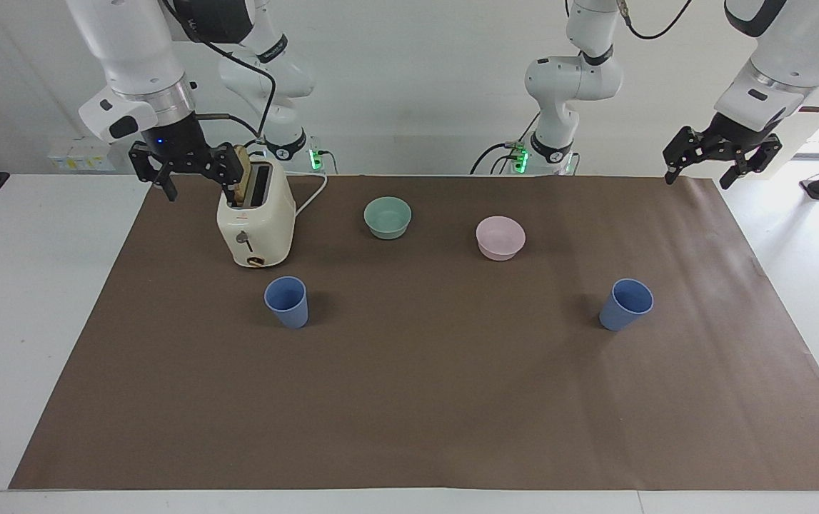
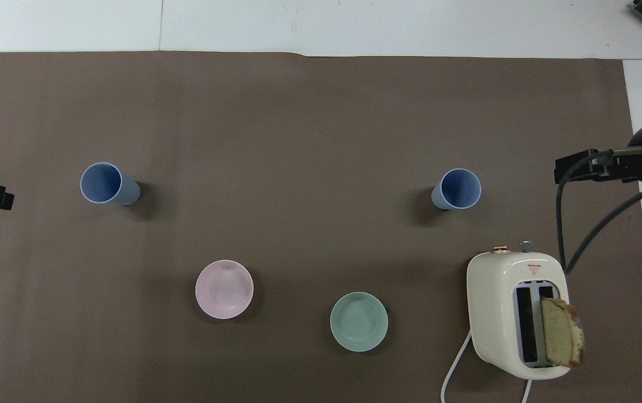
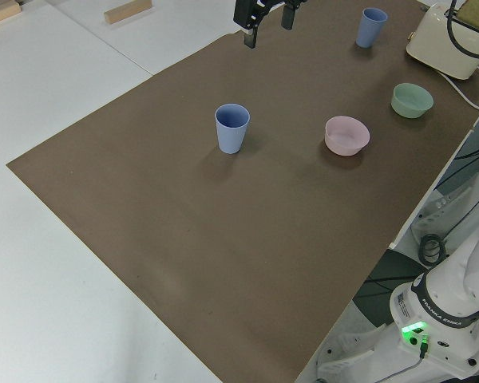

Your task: Stack blue cups with both arms

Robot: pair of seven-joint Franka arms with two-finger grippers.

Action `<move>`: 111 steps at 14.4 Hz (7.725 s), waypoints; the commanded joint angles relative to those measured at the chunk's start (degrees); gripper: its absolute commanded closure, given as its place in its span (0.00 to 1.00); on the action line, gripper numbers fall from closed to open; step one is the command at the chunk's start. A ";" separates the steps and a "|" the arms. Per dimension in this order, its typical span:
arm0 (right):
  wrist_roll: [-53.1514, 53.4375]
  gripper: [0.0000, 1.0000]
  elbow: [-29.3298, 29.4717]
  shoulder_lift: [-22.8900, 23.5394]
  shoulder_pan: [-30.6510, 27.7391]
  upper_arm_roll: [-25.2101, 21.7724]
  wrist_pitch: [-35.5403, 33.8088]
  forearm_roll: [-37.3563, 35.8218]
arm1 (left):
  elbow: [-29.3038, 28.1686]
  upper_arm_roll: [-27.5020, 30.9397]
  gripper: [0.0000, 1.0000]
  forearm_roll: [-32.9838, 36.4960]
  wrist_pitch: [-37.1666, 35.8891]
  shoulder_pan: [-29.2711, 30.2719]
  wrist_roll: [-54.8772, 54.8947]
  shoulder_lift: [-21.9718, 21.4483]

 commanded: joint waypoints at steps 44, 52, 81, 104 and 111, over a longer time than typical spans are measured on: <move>-0.87 0.00 -0.43 -0.64 -0.88 0.32 -0.07 1.25 | -0.14 -0.08 0.00 0.17 0.67 0.01 0.41 -0.45; -0.87 0.00 -0.42 -0.64 -0.88 0.32 -0.07 1.25 | -0.93 -0.08 0.00 0.17 1.81 0.01 0.41 -0.81; -0.87 0.00 -0.51 -0.64 -0.88 0.32 -0.07 1.16 | -2.60 -0.08 0.00 0.17 5.06 0.19 1.73 -0.01; -0.87 0.00 -0.51 -0.64 -0.88 0.32 -0.07 1.25 | -20.00 -0.08 0.00 -1.59 39.41 1.42 3.58 12.29; -0.87 0.00 -0.43 -0.72 -0.88 0.32 -0.07 1.25 | -26.42 -0.08 0.13 -3.43 46.54 0.98 1.48 13.34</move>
